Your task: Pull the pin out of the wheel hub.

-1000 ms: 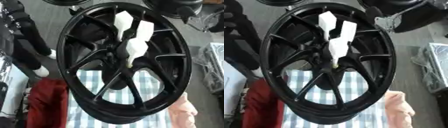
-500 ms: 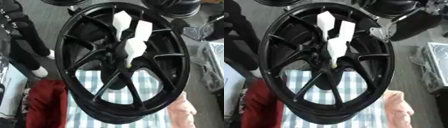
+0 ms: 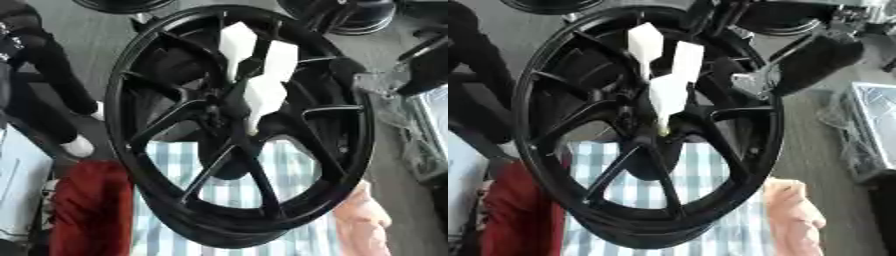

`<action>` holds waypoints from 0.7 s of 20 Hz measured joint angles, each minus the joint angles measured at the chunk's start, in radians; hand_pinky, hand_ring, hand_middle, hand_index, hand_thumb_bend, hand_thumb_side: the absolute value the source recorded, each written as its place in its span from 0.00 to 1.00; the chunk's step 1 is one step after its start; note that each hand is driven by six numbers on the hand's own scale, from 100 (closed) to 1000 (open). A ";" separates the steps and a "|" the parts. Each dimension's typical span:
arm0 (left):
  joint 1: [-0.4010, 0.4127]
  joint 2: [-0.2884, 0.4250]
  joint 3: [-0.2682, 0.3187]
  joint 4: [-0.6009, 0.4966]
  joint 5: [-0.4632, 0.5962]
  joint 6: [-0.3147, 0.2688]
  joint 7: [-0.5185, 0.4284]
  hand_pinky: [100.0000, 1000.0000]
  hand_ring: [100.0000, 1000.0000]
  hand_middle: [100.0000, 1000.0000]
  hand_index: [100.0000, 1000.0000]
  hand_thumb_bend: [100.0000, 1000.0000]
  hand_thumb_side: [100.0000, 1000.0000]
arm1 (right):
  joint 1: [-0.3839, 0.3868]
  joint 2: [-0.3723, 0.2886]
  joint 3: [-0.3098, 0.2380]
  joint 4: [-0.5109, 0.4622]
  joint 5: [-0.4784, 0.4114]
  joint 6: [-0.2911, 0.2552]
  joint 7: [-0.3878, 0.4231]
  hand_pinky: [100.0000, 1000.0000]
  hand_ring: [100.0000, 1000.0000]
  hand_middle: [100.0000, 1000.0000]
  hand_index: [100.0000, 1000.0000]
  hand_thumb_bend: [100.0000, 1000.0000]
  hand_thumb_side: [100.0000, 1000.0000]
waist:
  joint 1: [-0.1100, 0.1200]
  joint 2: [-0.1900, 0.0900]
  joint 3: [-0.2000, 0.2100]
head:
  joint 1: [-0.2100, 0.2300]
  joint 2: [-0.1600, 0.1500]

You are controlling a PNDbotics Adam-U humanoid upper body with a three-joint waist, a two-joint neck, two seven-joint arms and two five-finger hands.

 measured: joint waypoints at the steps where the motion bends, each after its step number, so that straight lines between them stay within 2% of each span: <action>1: 0.000 0.012 0.000 0.000 0.000 -0.002 0.000 0.53 0.65 0.66 0.74 0.06 0.74 | -0.003 0.003 0.004 0.000 0.010 0.000 0.011 0.76 0.72 0.72 0.86 0.00 0.18 | 0.001 0.000 0.001 | 0.000 0.000; 4: 0.003 0.049 0.000 0.000 0.000 -0.006 0.000 0.53 0.65 0.66 0.74 0.06 0.74 | -0.004 0.013 0.015 0.000 0.038 0.004 0.042 0.75 0.70 0.71 0.86 0.00 0.22 | 0.002 0.000 0.005 | 0.000 0.000; 5: 0.005 0.059 0.000 0.000 0.000 -0.008 0.001 0.53 0.65 0.66 0.74 0.05 0.74 | -0.004 0.016 0.017 0.000 0.046 0.005 0.050 0.74 0.67 0.70 0.86 0.00 0.28 | 0.002 0.000 0.005 | 0.000 0.000; 6: 0.007 0.067 0.000 0.000 0.000 -0.010 0.001 0.53 0.65 0.66 0.74 0.05 0.74 | -0.004 0.019 0.019 0.000 0.053 0.007 0.057 0.74 0.67 0.70 0.87 0.00 0.29 | 0.003 0.000 0.006 | -0.001 0.000; 11: 0.009 0.093 0.000 0.002 0.001 -0.014 0.004 0.53 0.65 0.66 0.74 0.05 0.74 | -0.005 0.038 0.029 0.000 0.078 0.016 0.077 0.74 0.67 0.70 0.87 0.00 0.29 | 0.004 0.000 0.011 | -0.007 0.000; 14: 0.008 0.093 0.000 0.003 0.003 -0.016 0.004 0.53 0.64 0.66 0.74 0.05 0.74 | -0.008 0.043 0.029 0.000 0.086 0.018 0.080 0.73 0.63 0.72 0.87 0.00 0.29 | 0.003 0.000 0.017 | -0.013 0.000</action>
